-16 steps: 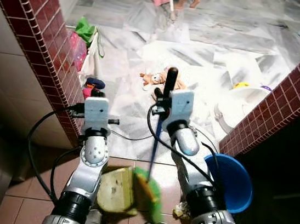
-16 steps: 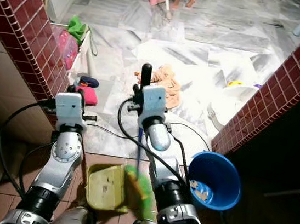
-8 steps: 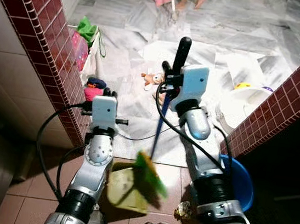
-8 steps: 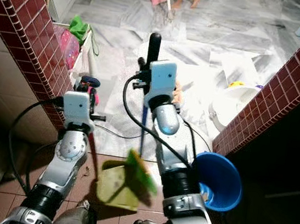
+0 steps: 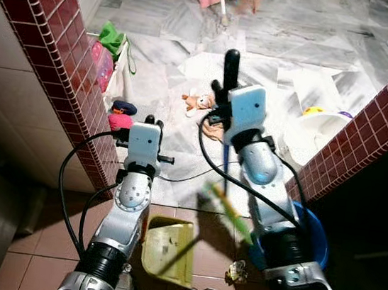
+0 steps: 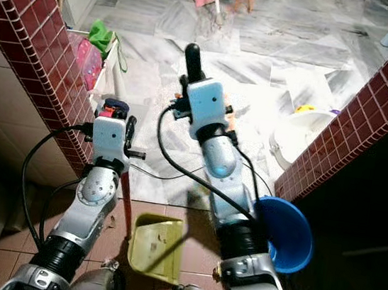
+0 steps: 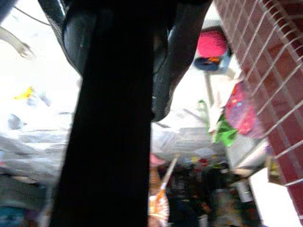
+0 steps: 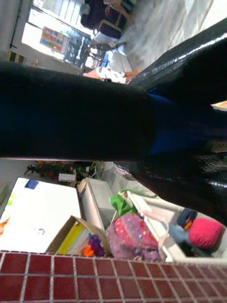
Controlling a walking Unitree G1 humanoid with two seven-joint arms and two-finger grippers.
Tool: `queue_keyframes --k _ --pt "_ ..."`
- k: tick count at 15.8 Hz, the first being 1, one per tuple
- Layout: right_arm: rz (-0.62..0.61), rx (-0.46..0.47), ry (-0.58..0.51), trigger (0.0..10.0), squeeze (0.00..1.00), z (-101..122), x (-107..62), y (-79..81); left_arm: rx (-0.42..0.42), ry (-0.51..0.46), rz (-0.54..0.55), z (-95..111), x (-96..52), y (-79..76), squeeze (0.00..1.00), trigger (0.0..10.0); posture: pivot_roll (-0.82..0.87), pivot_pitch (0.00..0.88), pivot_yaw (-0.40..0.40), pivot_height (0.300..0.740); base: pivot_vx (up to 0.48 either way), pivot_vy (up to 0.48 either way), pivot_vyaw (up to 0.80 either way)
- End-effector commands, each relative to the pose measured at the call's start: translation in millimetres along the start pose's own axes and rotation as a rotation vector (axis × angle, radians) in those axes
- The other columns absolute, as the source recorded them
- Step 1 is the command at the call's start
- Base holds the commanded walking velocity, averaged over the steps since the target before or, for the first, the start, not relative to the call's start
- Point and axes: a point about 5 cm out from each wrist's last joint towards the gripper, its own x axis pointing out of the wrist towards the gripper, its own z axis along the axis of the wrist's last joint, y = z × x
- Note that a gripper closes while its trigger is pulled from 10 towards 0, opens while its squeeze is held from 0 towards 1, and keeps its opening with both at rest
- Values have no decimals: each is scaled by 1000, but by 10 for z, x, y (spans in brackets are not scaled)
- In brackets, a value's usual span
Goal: Sweep floor
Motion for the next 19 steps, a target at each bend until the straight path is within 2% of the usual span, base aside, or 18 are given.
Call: queue_keyframes --k 1,4,7,9,17,19 --pt "-10 -15 -63 10000 0 124 5 -16 7 -24 -51 67 0 -70 0 10000 -42 84 -27 731 0 0 0" --pt "8 -47 12 10000 0 13 -56 28 -5 12 -91 35 -5 -67 0 10000 -41 89 -16 731 0 0 0" --pt "8 6 52 10000 0 -73 -100 72 7 26 -103 19 -12 -67 0 10000 -38 91 -12 731 0 0 0" --pt "10 -1 44 10000 0 -60 -94 80 12 27 -110 26 -11 -68 0 10000 -37 91 -12 731 0 0 0" --pt "13 -41 -3 10000 0 -21 -105 93 17 40 -116 21 -27 -67 0 10000 -29 92 -12 731 -285 0 0" --pt "11 -54 -51 10000 0 43 -99 101 17 41 -119 23 -27 -69 0 10000 -29 92 -12 731 -291 0 0"
